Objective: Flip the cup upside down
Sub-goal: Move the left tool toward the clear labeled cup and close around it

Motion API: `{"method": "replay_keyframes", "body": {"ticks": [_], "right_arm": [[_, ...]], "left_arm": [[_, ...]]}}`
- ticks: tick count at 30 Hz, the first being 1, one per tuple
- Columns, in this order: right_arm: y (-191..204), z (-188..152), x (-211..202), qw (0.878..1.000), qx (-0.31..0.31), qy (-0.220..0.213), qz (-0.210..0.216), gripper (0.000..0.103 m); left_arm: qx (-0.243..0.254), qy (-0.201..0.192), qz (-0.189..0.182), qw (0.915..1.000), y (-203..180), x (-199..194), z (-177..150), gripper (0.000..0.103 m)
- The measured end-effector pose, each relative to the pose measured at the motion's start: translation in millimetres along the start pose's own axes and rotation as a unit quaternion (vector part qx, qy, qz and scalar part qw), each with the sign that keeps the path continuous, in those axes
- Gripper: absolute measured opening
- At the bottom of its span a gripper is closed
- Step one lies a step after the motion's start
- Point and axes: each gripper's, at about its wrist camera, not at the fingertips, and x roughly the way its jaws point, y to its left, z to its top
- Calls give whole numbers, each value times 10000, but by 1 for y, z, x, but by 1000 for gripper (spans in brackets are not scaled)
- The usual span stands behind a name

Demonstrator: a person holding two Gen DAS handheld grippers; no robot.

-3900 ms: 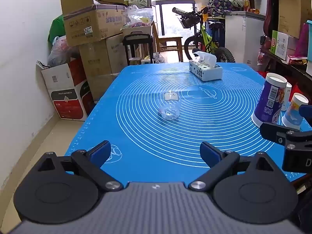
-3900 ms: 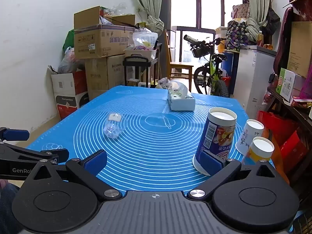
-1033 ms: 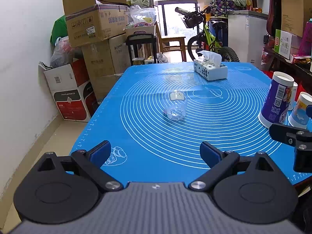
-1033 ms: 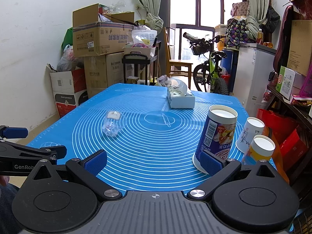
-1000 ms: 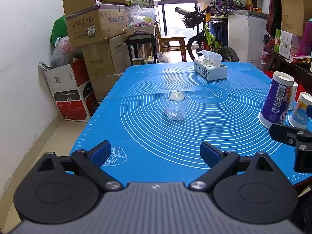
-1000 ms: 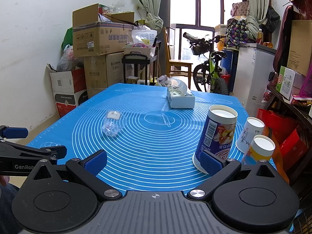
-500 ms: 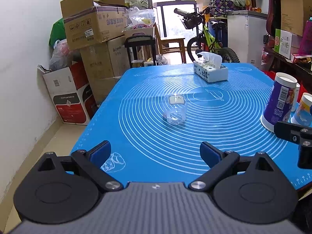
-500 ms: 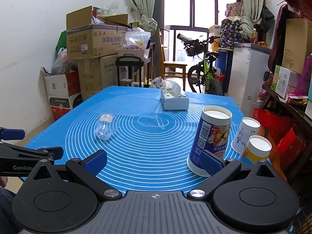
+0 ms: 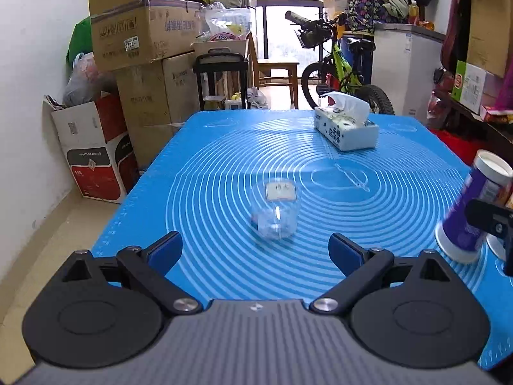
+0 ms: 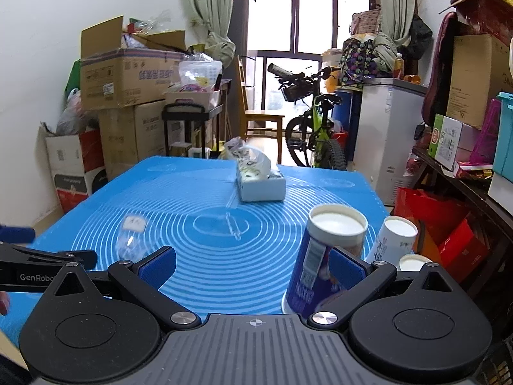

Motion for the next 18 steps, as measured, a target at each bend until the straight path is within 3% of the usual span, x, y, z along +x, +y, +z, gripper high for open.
{"method": "replay_keyframes", "body": {"ticks": [8, 18], "right_arm": [[2, 15, 29, 9998, -122, -100, -78, 101], [7, 21, 59, 9992, -335, -4, -207, 101]], "left_arm": [[-28, 172, -94, 9998, -4, 47, 20, 97], [-50, 469, 88, 9988, -7, 93, 22, 94]]}}
